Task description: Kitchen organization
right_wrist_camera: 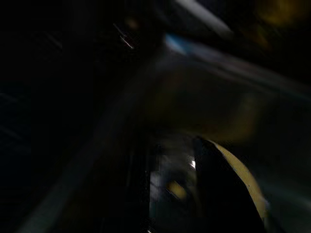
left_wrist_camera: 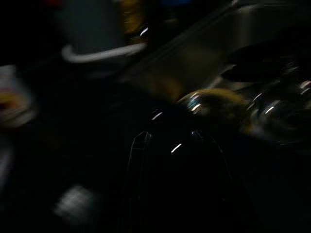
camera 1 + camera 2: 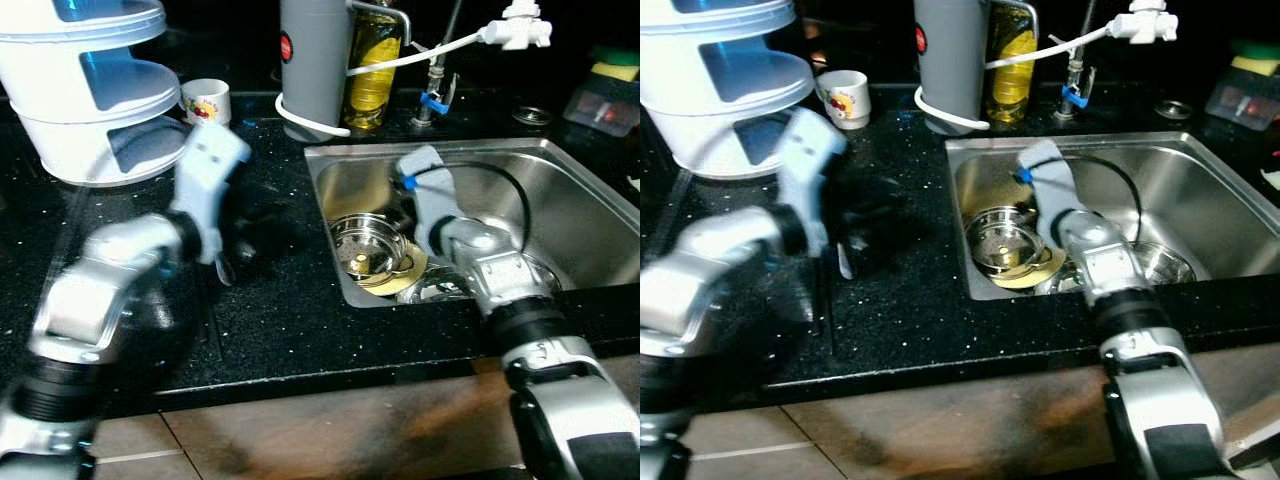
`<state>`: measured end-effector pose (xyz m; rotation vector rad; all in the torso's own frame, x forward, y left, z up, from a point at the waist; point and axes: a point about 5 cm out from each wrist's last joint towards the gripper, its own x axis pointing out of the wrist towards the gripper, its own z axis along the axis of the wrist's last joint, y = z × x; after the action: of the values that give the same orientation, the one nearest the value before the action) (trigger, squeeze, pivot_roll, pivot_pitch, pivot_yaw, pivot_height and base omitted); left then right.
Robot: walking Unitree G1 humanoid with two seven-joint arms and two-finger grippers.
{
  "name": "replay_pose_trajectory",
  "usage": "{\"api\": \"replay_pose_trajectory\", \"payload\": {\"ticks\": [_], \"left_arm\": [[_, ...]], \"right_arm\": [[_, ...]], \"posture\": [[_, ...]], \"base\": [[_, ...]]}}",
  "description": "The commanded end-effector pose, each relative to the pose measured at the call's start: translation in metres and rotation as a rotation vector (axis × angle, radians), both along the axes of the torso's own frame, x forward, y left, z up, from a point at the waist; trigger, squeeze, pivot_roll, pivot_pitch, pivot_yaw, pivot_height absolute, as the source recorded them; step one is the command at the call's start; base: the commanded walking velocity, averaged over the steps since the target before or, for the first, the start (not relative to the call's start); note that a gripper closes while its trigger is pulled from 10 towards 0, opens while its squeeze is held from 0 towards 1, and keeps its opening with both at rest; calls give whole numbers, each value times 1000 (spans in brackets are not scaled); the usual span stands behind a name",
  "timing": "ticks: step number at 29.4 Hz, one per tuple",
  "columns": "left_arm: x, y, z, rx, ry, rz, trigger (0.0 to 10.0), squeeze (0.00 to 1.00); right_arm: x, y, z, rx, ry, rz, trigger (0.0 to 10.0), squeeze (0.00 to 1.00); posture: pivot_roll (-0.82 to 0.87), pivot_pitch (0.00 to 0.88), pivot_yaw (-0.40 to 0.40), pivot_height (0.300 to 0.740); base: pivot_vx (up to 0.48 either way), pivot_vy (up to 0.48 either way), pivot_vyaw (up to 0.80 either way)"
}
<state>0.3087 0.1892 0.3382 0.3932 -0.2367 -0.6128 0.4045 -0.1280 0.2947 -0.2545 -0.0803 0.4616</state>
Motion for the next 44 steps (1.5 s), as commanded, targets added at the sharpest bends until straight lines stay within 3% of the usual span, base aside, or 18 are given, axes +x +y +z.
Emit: {"api": "replay_pose_trajectory", "payload": {"ticks": [1, 7, 8, 9, 13, 14, 15, 22, 29, 32, 33, 35, 36, 44], "left_arm": [[-10, 19, -5, 45, 52, 24, 10000, 0], [-31, 64, -9, 142, 97, 108, 10000, 0], [-31, 64, -9, 142, 97, 108, 10000, 0], [-37, 79, -7, 153, 99, 150, 10000, 0], [-41, 93, -7, 136, 105, 198, 10000, 0], [-41, 94, -8, 120, 97, 188, 10000, 0], [-41, 89, -12, 89, 77, 149, 10000, 0], [-38, 78, -29, 31, 100, 73, 10000, 0], [-35, 80, -35, 34, 120, 85, 10000, 0], [-35, 82, -36, 32, 120, 92, 10000, 0], [-35, 83, -36, 31, 119, 95, 10000, 0], [-35, 83, -36, 30, 118, 96, 10000, 0], [-35, 83, -36, 29, 118, 97, 10000, 0], [-37, 83, -36, 30, 123, 100, 10000, 0]], "right_arm": [[-5, 20, -1, 31, 25, 96, 10000, 0], [-18, 67, -10, 25, 55, 245, 10000, 0], [-18, 67, -10, 25, 55, 245, 10000, 0], [-23, 81, -12, 23, 54, 292, 10000, 0], [-27, 97, -15, 45, 55, 347, 10000, 0], [-27, 102, -17, 51, 60, 356, 10000, 651], [-26, 110, -20, 74, 75, 354, 10000, 1000], [-23, 119, -23, 80, 92, 337, 10000, 1000], [-20, 126, -27, 76, 109, 325, 10000, 1000], [-19, 138, -27, 88, 119, 321, 10000, 1000], [-20, 143, -27, 90, 123, 320, 10000, 824], [-19, 147, -27, 91, 125, 319, 10000, 824], [-20, 151, -27, 92, 132, 320, 10000, 0], [-22, 166, -23, 90, 145, 324, 10000, 0]], "posture": [[54, 203, -28, 740], [60, 201, -42, 740], [60, 201, -42, 740], [67, 199, -48, 740], [80, 197, -55, 740], [85, 196, -55, 740], [86, 197, -58, 740], [82, 196, -60, 740], [76, 198, -56, 740], [75, 202, -58, 740], [75, 211, -60, 740], [75, 211, -60, 740], [75, 211, -60, 740], [80, 232, -71, 740]], "base": [[0, 0, 0], [0, 0, 0], [0, 0, 0], [0, 0, 0], [0, 0, 0], [0, 0, 0], [0, 0, 0], [0, 0, 0], [0, 0, 0], [0, 0, 0], [0, 0, 0], [0, 0, 0], [0, 0, 0], [0, 0, 0]]}}
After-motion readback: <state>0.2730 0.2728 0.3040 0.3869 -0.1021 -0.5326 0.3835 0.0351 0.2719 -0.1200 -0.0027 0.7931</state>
